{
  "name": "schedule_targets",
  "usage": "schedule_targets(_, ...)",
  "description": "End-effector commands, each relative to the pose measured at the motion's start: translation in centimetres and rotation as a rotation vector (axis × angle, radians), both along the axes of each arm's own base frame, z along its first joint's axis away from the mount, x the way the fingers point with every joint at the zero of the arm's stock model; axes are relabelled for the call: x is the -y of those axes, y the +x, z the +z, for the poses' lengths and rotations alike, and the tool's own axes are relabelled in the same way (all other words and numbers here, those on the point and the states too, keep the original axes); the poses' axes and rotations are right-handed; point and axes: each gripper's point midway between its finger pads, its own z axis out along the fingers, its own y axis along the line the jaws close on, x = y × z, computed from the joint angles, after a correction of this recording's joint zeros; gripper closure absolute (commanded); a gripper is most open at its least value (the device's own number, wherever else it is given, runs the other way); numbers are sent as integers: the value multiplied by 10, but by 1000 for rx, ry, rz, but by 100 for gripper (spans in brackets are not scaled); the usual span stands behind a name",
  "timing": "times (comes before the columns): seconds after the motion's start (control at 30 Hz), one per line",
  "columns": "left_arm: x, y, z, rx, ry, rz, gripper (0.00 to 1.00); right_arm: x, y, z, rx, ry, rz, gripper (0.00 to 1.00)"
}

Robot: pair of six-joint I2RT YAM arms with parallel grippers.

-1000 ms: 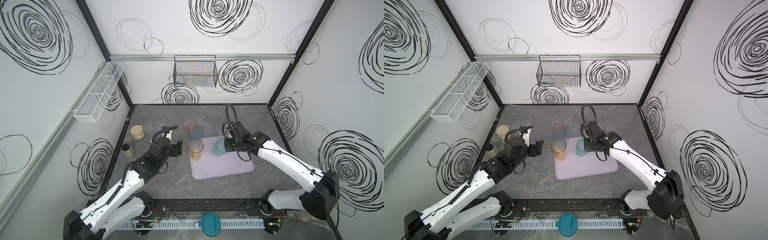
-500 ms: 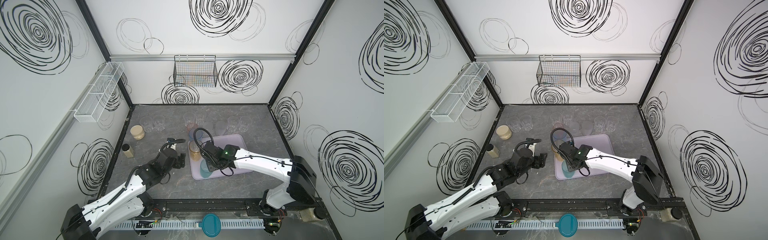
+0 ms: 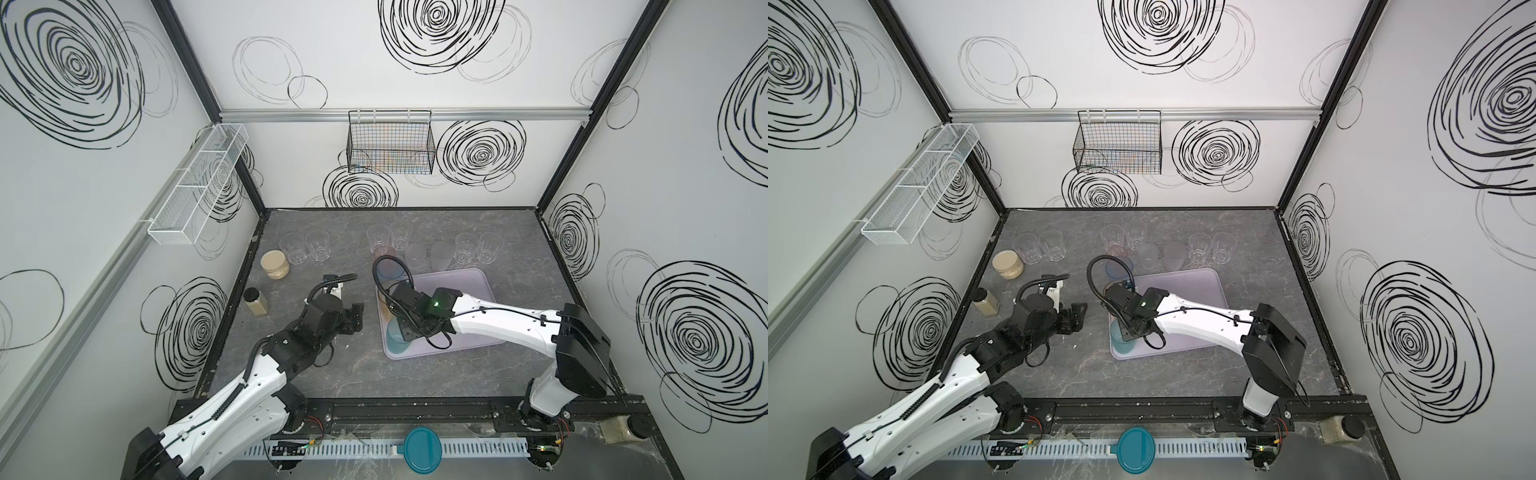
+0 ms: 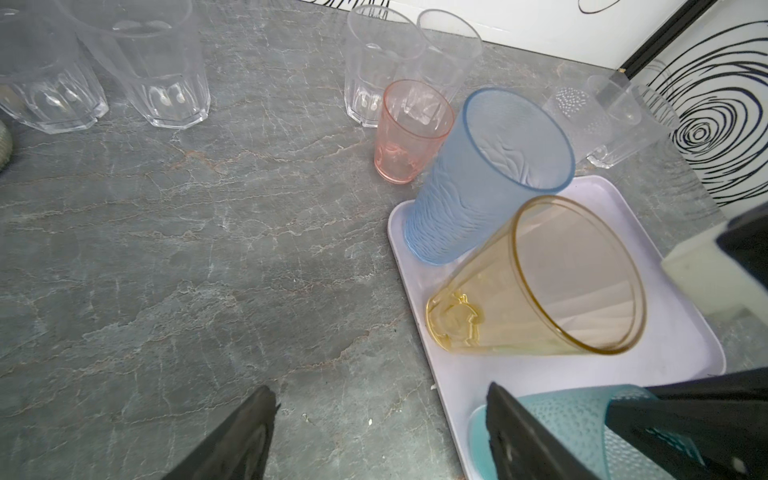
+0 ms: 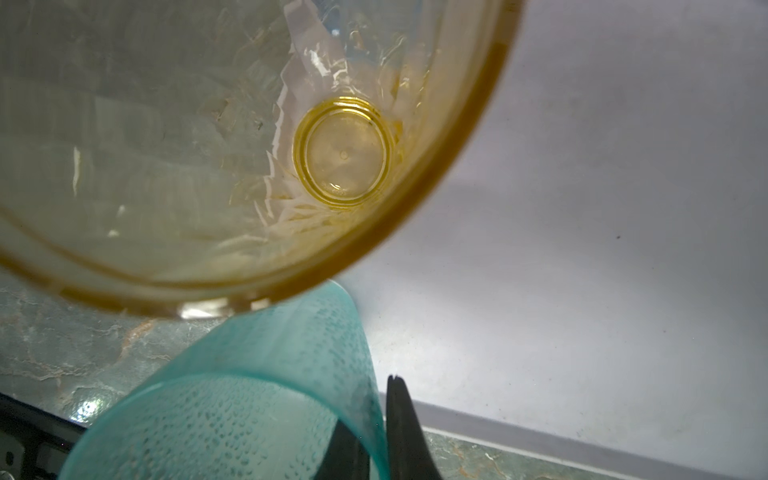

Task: Place the glasses into the tray
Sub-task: 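Lower the teal glass onto the tray's nearest corner and open the right gripper, then withdraw the right gripper toward the clear glasses beyond the tray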

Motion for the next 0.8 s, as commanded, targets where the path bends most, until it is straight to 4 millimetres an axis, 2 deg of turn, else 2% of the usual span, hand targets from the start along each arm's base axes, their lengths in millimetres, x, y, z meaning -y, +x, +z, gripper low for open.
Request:
schedule_targets(0.0, 3, 3, 5, 29, -28, -16, 17, -2, 0, -1, 1, -15, -6, 89)
schedule_targets(0.2, 4, 3, 4, 23, -32, -24, 18, -8, -1, -2, -17, 2, 1, 83)
schedule_targets(0.33, 4, 4, 6, 30, -29, -25, 17, -10, 1, 7, -14, 12, 17, 74)
schedule_targets(0.4, 4, 6, 10, 37, -30, -21, 17, -10, 6, 16, -8, 28, 19, 66)
schedule_targets(0.5, 4, 11, 21, 60, -37, -18, 18, -13, 12, 33, -27, 104, 41, 54)
schedule_targets(0.63, 4, 18, 39, 89, -38, -17, 17, -13, 20, 68, -70, 214, 101, 47)
schedule_targets(0.77, 2, 29, 58, 121, -35, -30, 17, 5, 51, 116, -16, 286, 100, 45)
